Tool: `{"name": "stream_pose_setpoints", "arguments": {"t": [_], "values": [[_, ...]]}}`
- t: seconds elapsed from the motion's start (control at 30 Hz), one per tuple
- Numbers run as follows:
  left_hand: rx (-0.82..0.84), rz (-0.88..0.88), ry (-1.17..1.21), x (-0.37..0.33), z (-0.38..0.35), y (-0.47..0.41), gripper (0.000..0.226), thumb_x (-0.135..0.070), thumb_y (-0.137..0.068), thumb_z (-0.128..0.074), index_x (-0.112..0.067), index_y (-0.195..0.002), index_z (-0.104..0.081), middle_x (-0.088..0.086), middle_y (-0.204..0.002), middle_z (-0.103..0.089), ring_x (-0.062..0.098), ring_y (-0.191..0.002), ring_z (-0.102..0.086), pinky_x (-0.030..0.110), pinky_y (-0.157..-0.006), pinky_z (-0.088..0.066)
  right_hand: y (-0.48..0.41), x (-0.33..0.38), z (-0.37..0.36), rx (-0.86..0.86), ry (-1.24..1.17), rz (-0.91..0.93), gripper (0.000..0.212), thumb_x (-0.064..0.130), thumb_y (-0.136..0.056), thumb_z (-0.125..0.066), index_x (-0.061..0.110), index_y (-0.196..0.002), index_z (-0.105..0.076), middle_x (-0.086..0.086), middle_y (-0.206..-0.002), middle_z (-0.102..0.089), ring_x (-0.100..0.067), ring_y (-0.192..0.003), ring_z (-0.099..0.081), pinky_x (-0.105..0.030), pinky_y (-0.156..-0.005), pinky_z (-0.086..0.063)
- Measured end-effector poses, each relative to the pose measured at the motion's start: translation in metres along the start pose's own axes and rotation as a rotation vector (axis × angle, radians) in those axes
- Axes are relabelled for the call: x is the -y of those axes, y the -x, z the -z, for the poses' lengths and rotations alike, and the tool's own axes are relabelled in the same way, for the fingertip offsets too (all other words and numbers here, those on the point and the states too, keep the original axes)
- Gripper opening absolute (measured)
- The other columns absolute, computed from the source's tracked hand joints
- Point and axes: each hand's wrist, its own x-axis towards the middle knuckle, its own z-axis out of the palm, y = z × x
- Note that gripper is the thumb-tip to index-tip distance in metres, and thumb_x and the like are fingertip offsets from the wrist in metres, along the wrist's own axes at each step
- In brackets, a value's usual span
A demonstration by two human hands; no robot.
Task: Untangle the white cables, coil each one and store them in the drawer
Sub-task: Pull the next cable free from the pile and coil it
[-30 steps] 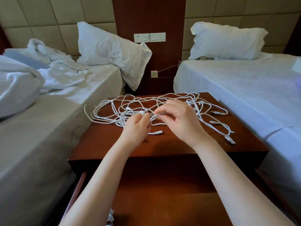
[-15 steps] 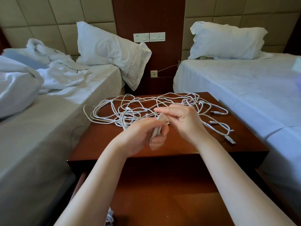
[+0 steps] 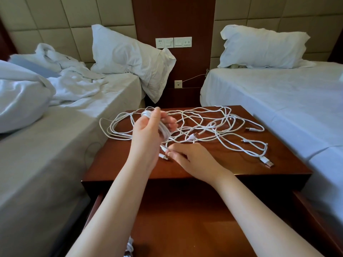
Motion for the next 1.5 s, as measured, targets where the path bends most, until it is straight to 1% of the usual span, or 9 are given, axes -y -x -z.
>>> {"name": "stream_pose_setpoints", "arguments": {"t": [0.27,0.47,0.63,0.93,1.0,1.1,1.3,1.43,1.5], "values": [[-0.328,-0.276,-0.652,0.027,0.024,-0.008,0.035,-0.022,-0.100,-0.046,-0.004,-0.076,-0.064,0.004,-0.077,-0.071,0.015,-0.075,-0.070,0.024,-0.071,-0.052,-0.004,-0.011,0.015,-0.210,0.226,0.124,0.027,0.034,-0.092,-0.063,0.015,-0.072,-0.064,0.015,-0.057,-0.046,-0.008,-0.058,-0.045,-0.021,-0.073,-0.035],[-0.113,-0.152,-1.020,0.021,0.016,-0.005,0.036,-0.020,-0.101,-0.042,-0.003,-0.072,-0.054,0.004,-0.067,-0.065,-0.001,-0.053,-0.061,0.008,-0.052,-0.044,-0.004,-0.020,0.032,-0.462,0.425,0.166,0.018,0.030,-0.087,-0.065,0.016,-0.076,-0.068,0.005,-0.074,-0.065,-0.017,-0.073,-0.058,-0.038,-0.090,-0.041],[0.006,-0.110,-1.137,0.020,0.010,-0.003,0.037,-0.024,-0.102,-0.037,-0.014,-0.066,-0.040,0.003,-0.064,-0.058,0.012,-0.056,-0.055,0.016,-0.048,-0.039,-0.008,-0.012,0.037,-0.542,0.504,0.245,0.008,0.024,-0.086,-0.070,0.016,-0.083,-0.072,0.002,-0.080,-0.067,-0.021,-0.084,-0.059,-0.041,-0.097,-0.039],[0.370,0.315,-0.678,0.014,0.010,0.002,0.064,-0.057,-0.097,-0.022,-0.009,-0.063,-0.048,0.001,-0.042,-0.037,0.014,-0.040,-0.033,0.023,-0.043,-0.029,-0.007,-0.007,0.045,-0.537,0.460,0.300,0.022,0.029,-0.092,-0.056,0.022,-0.092,-0.077,0.002,-0.084,-0.066,-0.020,-0.094,-0.059,-0.050,-0.108,-0.031],[0.533,0.371,-0.601,0.014,0.014,0.003,0.054,-0.057,-0.091,-0.041,-0.009,-0.068,-0.048,0.002,-0.046,-0.038,0.016,-0.043,-0.032,0.026,-0.046,-0.028,-0.006,-0.011,0.046,-0.532,0.422,0.304,0.023,0.029,-0.092,-0.055,0.023,-0.093,-0.077,0.003,-0.087,-0.068,-0.018,-0.099,-0.059,-0.050,-0.109,-0.028],[0.714,0.388,-0.510,0.012,0.020,0.005,0.020,-0.026,-0.079,-0.054,-0.007,-0.075,-0.047,0.004,-0.053,-0.039,0.017,-0.048,-0.031,0.027,-0.050,-0.029,-0.006,-0.014,0.048,-0.469,0.337,0.304,0.018,0.027,-0.089,-0.060,0.023,-0.094,-0.077,0.005,-0.094,-0.072,-0.019,-0.109,-0.060,-0.047,-0.111,-0.025],[0.761,0.411,-0.407,0.008,0.025,0.005,0.019,-0.021,-0.086,-0.047,-0.004,-0.084,-0.053,0.008,-0.057,-0.049,0.019,-0.051,-0.044,0.027,-0.053,-0.038,-0.008,-0.012,0.047,-0.310,0.107,0.220,0.019,0.022,-0.088,-0.062,0.020,-0.101,-0.076,0.005,-0.102,-0.073,-0.015,-0.115,-0.059,-0.037,-0.109,-0.029],[0.761,0.410,-0.326,0.007,0.025,0.006,0.019,-0.021,-0.089,-0.046,-0.005,-0.082,-0.055,0.004,-0.055,-0.047,0.015,-0.048,-0.043,0.024,-0.051,-0.040,-0.002,-0.001,0.051,-0.177,-0.168,0.103,0.026,0.003,-0.093,-0.054,0.014,-0.103,-0.075,0.002,-0.104,-0.071,-0.002,-0.107,-0.056,-0.007,-0.092,-0.039],[0.753,0.412,-0.270,0.006,0.023,0.006,0.018,-0.020,-0.089,-0.046,-0.006,-0.080,-0.053,0.001,-0.053,-0.044,0.012,-0.046,-0.039,0.024,-0.049,-0.037,-0.001,0.002,0.051,-0.072,-0.349,0.034,0.031,0.007,-0.095,-0.047,0.019,-0.106,-0.073,0.012,-0.108,-0.069,0.002,-0.111,-0.057,-0.012,-0.095,-0.042]]}}
